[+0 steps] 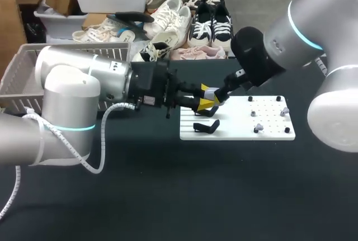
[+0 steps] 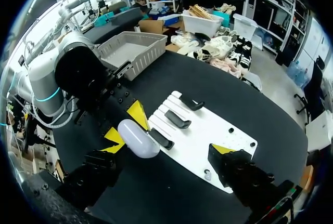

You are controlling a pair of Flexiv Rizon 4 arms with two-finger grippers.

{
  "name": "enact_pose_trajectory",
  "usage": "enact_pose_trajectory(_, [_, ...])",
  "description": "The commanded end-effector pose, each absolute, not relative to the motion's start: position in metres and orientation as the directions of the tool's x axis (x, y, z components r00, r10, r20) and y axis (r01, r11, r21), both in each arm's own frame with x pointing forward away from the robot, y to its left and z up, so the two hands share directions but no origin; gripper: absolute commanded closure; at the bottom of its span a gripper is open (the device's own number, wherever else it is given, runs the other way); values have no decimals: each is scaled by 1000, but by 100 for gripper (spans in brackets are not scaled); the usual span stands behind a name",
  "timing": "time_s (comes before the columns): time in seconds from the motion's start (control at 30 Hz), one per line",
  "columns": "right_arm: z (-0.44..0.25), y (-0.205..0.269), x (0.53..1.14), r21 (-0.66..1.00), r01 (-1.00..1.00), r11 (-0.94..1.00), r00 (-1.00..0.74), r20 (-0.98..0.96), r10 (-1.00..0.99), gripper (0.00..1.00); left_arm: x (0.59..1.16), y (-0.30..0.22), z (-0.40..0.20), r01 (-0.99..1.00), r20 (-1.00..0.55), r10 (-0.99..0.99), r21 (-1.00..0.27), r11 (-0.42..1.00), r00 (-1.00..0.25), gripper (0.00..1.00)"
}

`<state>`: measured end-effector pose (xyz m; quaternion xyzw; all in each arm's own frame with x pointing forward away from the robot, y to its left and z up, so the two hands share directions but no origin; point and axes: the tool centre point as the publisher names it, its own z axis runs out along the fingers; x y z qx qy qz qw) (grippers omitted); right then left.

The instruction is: Pick up each earbud case from the left stands, insert the matching earbuds, close the lid, and place the case in the box.

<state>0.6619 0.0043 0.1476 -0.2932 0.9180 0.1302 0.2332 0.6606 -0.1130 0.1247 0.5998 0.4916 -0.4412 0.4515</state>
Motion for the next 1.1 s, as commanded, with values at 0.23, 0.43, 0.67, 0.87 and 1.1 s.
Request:
enact_pose_trajectory(0.23, [157,3,666,83,-585,806,-717,-518,-467,0,661,-114,125,988,-973,192,107,-111,127,100])
enact_pose_trajectory(0.43, [171,2,672,54,-583,810,-702,-537,-469,0,661,-114,125,988,-973,192,107,-111,127,100])
enact_pose_trajectory(0.67, [191,-20,670,-71,-544,836,-691,-526,-495,0,661,-114,125,988,-973,192,107,-111,127,100])
enact_pose_trajectory(0.87, [195,-62,670,-149,-466,872,-741,-473,-477,0,661,-114,125,988,-973,192,107,-111,127,100])
enact_pose_trajectory(1.1, [170,-106,671,-201,-420,885,-820,-333,-465,0,661,-114,125,988,-973,192,107,-111,127,100])
